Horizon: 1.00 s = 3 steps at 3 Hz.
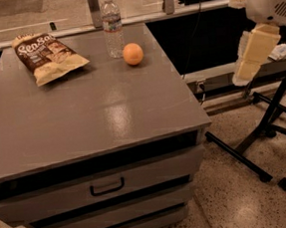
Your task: Knock water bottle over
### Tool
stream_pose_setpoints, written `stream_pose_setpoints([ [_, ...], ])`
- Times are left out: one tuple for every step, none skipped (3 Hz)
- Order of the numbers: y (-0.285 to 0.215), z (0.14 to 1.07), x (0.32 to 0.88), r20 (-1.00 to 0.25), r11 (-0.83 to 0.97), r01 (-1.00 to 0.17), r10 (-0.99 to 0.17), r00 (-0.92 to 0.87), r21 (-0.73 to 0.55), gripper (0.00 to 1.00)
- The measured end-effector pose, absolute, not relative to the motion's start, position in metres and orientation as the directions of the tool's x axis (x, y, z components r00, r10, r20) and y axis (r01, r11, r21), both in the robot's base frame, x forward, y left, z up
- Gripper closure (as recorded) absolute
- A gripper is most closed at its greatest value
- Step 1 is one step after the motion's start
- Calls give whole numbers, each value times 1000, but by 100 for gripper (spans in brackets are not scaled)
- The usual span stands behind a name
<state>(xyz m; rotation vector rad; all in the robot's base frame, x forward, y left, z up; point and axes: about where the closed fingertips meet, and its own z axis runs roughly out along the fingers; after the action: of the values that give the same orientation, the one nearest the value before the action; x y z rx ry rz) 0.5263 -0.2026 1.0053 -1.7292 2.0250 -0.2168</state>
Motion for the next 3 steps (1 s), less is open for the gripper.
stream_pose_setpoints([
  [-178, 1023, 572, -294, 140, -868, -956, 7, -476, 0],
  [-151, 1032, 619, -381, 148, -842, -922, 72, -518, 0],
  [-130, 1027, 665, -521, 221, -831, -848, 94, -511, 0],
])
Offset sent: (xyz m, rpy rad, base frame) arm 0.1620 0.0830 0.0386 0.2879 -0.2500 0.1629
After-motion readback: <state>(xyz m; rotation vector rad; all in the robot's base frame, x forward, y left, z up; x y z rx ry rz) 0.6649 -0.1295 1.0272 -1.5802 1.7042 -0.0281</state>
